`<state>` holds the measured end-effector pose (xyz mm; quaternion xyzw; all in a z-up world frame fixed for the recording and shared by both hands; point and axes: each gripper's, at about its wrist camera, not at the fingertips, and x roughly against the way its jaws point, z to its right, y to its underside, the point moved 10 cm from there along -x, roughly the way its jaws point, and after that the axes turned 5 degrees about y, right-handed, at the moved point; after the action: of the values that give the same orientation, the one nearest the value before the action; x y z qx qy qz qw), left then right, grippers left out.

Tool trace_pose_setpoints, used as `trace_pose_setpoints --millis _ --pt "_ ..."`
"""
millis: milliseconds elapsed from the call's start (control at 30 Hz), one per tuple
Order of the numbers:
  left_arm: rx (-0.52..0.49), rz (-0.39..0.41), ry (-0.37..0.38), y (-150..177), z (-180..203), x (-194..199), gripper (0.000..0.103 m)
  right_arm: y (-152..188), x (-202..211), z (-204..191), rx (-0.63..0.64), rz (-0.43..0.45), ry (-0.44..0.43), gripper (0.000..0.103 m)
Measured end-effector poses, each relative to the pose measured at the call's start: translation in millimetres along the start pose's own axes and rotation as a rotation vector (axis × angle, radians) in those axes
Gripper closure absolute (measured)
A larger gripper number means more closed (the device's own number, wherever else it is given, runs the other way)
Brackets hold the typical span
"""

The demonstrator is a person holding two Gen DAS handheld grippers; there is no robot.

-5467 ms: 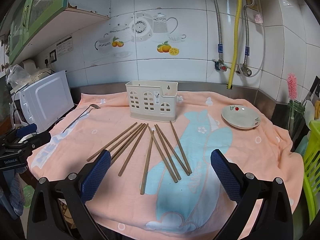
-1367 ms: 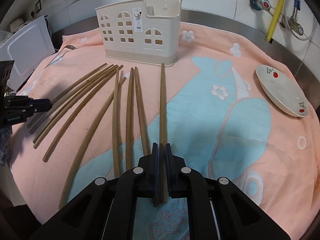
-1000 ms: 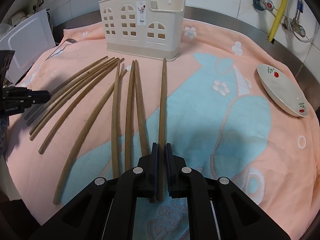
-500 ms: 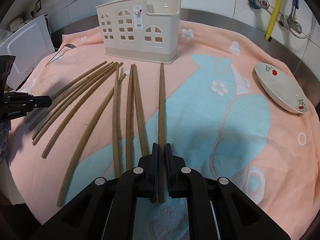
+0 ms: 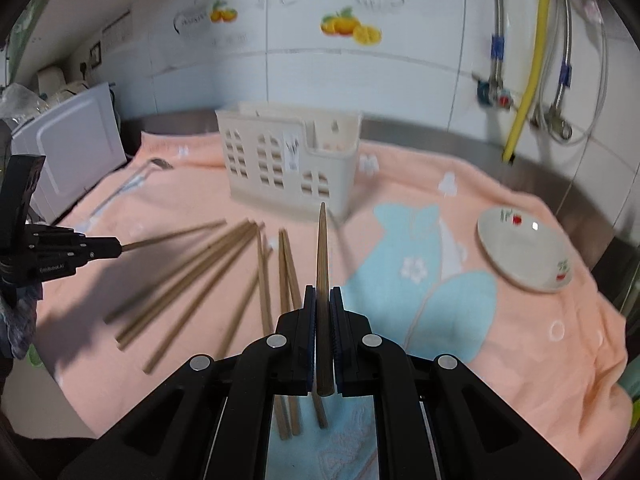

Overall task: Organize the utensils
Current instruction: 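Lift the chopstick with the left tool while the right tool carries its chopstick to the holder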

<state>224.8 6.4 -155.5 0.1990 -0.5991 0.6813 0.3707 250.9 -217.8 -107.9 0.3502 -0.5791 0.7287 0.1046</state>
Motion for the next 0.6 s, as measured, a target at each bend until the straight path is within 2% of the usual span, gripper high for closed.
trace_pose_setpoints --millis 267,600 --pt "-0.036 0.085 0.015 -34.6 14.4 28.0 0.097 -30.9 13.7 -9.1 0.025 0.020 -0.005 0.096" --pt "-0.045 0.088 0.013 -48.2 15.3 26.2 0.097 -35.1 12.7 -8.8 0.001 0.004 -0.010 0.096"
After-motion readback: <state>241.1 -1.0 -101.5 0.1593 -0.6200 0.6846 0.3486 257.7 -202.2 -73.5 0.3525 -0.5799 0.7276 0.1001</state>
